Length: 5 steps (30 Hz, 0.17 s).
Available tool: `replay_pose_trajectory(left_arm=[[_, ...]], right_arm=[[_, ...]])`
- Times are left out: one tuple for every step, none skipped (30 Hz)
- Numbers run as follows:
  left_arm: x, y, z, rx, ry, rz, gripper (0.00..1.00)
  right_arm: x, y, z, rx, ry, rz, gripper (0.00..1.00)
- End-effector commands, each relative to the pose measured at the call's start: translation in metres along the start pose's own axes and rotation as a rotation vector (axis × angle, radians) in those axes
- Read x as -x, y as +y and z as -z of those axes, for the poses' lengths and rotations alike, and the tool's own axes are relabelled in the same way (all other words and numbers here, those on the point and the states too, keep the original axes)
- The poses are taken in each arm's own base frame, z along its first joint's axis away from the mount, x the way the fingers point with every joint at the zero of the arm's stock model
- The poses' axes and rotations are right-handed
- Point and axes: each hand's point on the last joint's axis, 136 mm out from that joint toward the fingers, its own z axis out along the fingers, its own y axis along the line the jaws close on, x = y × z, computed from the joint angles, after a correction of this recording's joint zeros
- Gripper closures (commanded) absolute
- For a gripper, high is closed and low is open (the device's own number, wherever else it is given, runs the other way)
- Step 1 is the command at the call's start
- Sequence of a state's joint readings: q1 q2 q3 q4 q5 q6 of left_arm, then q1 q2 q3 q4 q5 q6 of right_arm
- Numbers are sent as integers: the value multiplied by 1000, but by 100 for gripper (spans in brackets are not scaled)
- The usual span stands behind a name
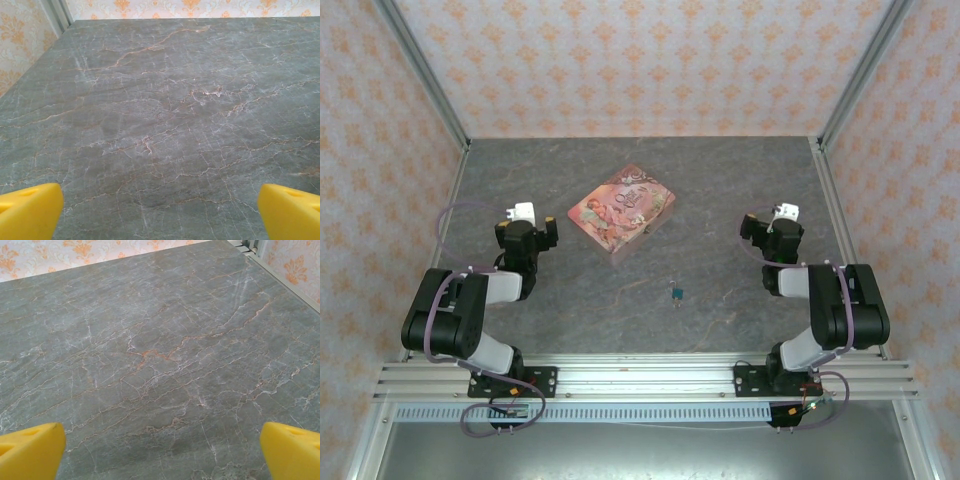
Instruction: Unlock the padlock with the key
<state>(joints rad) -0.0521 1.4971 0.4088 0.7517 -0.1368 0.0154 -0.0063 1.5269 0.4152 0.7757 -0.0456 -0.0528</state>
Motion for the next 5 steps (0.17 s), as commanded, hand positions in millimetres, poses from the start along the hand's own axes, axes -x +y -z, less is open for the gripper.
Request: replay_pose_trajectory(left_arm=[[6, -1, -1, -4, -12, 19, 0], [6, 0, -1, -2, -11, 20, 0], [6, -1, -1, -3, -12, 20, 0], [6, -1, -1, -3, -12, 19, 0], [6, -1, -1, -3, -11, 19, 0]], right_arm=[[4, 3, 0, 4, -7, -8, 1], [3, 2, 0, 3, -5, -8, 1], [3, 2, 0, 3, -5, -9, 1], [3, 2, 1, 4, -7, -8, 1], [3, 2, 1, 4, -7, -9, 1]])
